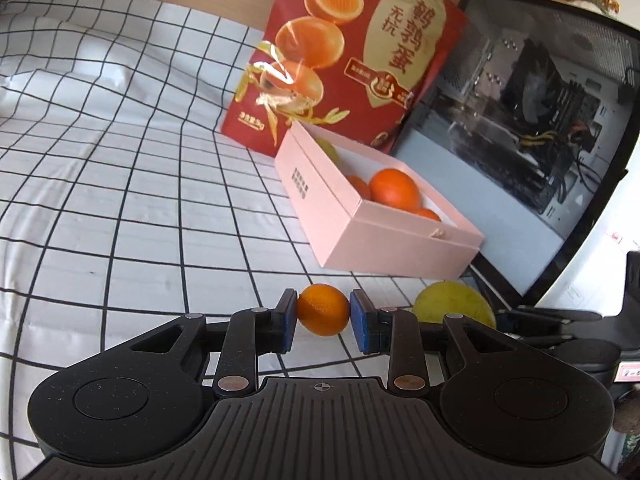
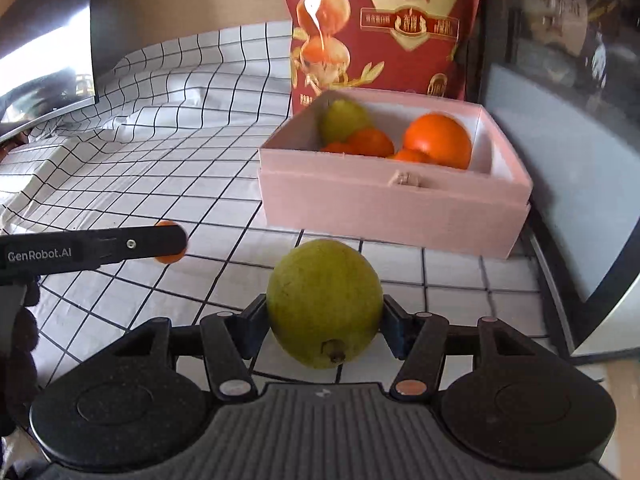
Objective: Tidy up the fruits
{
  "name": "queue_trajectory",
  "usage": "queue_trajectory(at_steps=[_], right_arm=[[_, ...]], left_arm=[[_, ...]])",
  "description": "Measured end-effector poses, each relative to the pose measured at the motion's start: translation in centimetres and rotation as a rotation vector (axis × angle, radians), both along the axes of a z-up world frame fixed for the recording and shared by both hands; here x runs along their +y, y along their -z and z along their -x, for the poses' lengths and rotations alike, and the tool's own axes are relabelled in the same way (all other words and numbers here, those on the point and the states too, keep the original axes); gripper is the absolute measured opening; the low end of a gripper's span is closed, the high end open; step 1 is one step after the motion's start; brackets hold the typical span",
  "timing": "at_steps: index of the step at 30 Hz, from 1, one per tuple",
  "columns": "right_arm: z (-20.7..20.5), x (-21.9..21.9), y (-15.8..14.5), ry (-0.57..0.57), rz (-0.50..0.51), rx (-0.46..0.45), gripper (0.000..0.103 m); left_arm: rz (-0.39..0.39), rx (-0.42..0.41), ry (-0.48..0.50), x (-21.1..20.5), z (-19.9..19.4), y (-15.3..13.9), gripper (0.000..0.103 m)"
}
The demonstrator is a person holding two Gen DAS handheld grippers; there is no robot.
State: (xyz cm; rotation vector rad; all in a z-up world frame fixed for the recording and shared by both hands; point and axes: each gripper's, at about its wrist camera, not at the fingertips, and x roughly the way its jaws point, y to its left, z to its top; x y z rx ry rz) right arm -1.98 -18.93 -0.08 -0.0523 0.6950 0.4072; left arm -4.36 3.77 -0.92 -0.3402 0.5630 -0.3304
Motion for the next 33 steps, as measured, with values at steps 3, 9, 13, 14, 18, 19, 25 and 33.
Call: queue_trajectory(at_steps=[3,9,13,14,18,19,25,33], right_arm=[[0.1,0.1,-0.4,0.008,-0.013,-0.019,0.063],[-0.2,0.1,0.1,0.091,-0.02,-0.012,0.08],[-0.8,-0.5,1.0,0.11,-0.071,0.032,0.089],[-0.8,-0.5,1.0,0.11,-0.07,0.033,0.09],[-1.0,-0.7,0.9,0.09,-0.094,0.05,0.097],[-1.1,-0.7,1.0,0.081,-0.097,0.056,0.101],[-1.2,0.1,0.9,0.059,-0.052,0.07,0.103],[-0.4,-0.7,0.1,-0.039,-0.111,0.096,0.095]], left_arm=[[0.003,-0.001,-0.002,0.1,0.0,0.0,0.033],[0.015,0.004,0.003,0.3,0.0,0.1,0.033],[0.023,0.016,-0.004,0.5,-0.1,0.3,0.033],[0.022,0.017,-0.004,0.5,-0.1,0.3,0.033],[0.021,0.019,-0.008,0.4,-0.1,0.3,0.033],[0.021,0.019,-0.01,0.4,-0.1,0.3,0.033],[0.021,0.004,-0.022,0.5,0.1,0.2,0.033],[-0.026,-0.007,-0.017,1.1,1.0,-2.6,0.033]])
